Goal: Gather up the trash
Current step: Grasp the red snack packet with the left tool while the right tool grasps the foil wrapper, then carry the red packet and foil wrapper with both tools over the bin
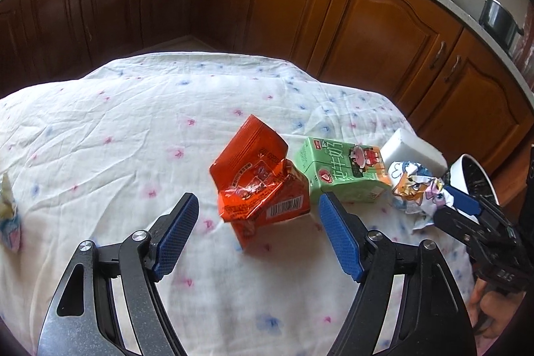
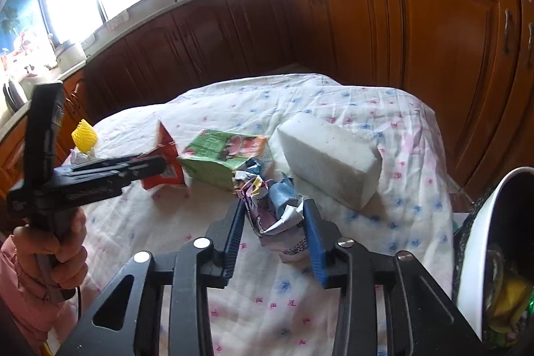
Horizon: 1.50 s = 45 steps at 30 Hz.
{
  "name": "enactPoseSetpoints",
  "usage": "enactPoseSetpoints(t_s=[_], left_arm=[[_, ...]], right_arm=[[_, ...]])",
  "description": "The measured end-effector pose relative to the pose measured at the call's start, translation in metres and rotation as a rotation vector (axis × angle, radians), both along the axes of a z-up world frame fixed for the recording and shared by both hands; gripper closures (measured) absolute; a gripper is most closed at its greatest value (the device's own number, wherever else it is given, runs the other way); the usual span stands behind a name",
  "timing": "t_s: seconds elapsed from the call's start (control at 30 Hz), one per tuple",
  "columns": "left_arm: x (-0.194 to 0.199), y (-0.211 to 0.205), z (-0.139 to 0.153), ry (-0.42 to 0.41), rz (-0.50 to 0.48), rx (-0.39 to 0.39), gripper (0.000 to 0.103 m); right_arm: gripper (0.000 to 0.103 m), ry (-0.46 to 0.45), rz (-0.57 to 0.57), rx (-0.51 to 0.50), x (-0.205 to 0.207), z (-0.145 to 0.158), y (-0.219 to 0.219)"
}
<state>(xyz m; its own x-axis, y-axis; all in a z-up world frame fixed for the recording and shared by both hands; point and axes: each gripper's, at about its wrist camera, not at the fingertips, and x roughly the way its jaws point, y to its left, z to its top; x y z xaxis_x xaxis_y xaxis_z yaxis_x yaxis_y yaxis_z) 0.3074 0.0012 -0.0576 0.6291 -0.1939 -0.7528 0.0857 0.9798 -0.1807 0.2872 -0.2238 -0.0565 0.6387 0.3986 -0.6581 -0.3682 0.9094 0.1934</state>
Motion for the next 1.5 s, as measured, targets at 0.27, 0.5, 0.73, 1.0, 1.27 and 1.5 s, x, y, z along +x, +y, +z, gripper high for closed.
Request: enactPoseSetpoints(t_s=[0.27, 0.5, 0.73, 1.0, 1.27, 1.5], left_arm=[[-0.002, -0.008, -0.01, 0.018, -0.05, 0.023, 0.083], [-0.034, -0.003, 0.0, 0.019, -0.028, -0.038, 0.084], [-0.066, -0.02, 0.013, 0.001, -0.051, -0.082, 0.085], [-0.086, -0.056, 0.027, -0.01, -0.127, -0.112, 0.085], [-0.095, -0.105, 0.039, -0.016, -0.23, -0.12, 0.085], [-0.102, -0.144, 0.044, -0.016, -0.3, -0.111, 0.085]], right_arm=[[0.078, -0.003, 0.005, 0.065, -0.021, 0.01, -0.009], [0.078, -0.017, -0.002, 0.119, -0.047, 0.022, -0.025], [0.078, -0.031, -0.027, 0.146, -0.07, 0.03, -0.043], [0.078, -0.058, -0.086, 0.171, -0.094, 0.04, -0.08], [0.078, -0.074, -0.164, 0.178, -0.117, 0.045, -0.121], [0.078, -0.08, -0.229, 0.182, -0.131, 0.045, -0.151]])
